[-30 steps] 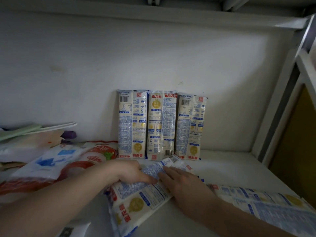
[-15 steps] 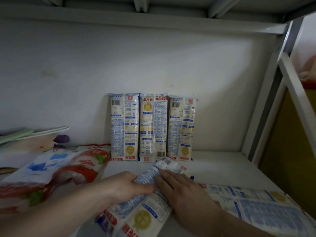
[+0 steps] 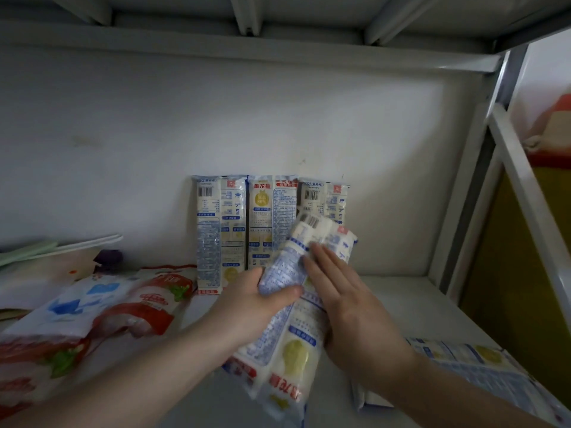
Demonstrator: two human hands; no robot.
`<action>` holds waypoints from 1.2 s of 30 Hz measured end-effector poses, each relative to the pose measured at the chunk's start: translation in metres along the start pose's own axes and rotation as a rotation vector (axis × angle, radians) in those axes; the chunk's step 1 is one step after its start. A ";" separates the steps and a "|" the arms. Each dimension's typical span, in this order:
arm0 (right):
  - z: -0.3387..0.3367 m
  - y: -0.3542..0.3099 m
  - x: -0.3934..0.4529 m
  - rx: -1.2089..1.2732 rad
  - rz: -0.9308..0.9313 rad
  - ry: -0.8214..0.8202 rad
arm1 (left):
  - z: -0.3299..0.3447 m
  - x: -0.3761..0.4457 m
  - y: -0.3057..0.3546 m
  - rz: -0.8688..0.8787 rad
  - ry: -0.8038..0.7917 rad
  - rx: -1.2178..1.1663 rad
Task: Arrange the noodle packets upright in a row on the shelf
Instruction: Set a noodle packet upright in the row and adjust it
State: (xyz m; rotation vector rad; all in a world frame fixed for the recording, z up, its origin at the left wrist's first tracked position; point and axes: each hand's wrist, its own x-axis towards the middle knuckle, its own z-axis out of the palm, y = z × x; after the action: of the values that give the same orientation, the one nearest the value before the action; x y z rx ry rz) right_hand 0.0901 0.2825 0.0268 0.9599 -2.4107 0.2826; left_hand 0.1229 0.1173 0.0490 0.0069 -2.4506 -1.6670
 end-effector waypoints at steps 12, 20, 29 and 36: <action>-0.015 -0.010 0.016 1.574 0.743 0.074 | 0.064 0.006 -0.011 0.661 0.319 0.369; -0.007 0.022 -0.002 1.611 0.868 0.307 | 0.085 -0.004 -0.013 0.729 0.028 0.315; -0.038 0.065 -0.003 1.627 0.770 0.074 | 0.067 0.028 0.008 0.206 0.042 0.173; -0.041 0.097 0.016 1.574 0.716 -0.030 | 0.081 0.064 0.010 0.080 -0.169 0.042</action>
State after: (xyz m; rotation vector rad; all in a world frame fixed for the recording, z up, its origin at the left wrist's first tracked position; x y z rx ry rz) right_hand 0.0297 0.3591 0.0697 0.4518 -2.1159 2.6001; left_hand 0.0491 0.1887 0.0386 -0.2326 -2.5692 -1.6442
